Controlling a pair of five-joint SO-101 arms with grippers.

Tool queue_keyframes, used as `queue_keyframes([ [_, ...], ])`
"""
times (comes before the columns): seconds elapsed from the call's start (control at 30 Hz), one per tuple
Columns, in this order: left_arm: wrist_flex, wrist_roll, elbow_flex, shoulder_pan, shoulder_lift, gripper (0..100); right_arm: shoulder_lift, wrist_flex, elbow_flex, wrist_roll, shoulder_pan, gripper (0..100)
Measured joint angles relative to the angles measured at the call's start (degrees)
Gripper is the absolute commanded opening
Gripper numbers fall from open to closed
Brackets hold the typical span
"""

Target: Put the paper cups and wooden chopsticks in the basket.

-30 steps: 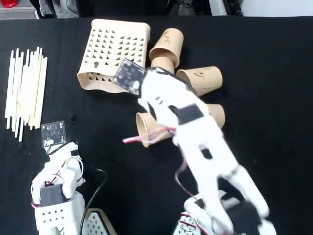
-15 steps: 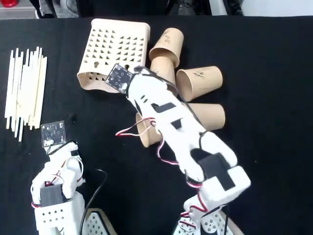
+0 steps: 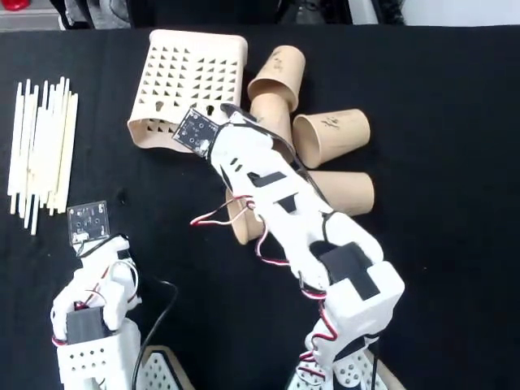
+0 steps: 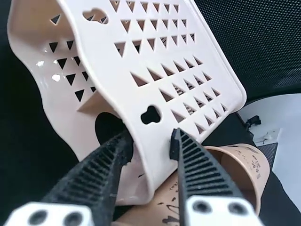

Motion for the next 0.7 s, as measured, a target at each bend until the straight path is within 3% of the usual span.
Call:
queue_keyframes([
  [0.2,0.0,0.0,0.0,0.0,0.0,3,0.0,-1.93,0.18,0.09,0.7,1.3],
  [0.53,0.0,0.0,0.0,0.0,0.0,3,0.09,-22.33,10.55,2.55,1.05,1.1],
  [0.7,0.0,0.0,0.0,0.0,0.0,3,0.09,-24.26,10.9,2.55,1.41,1.1],
])
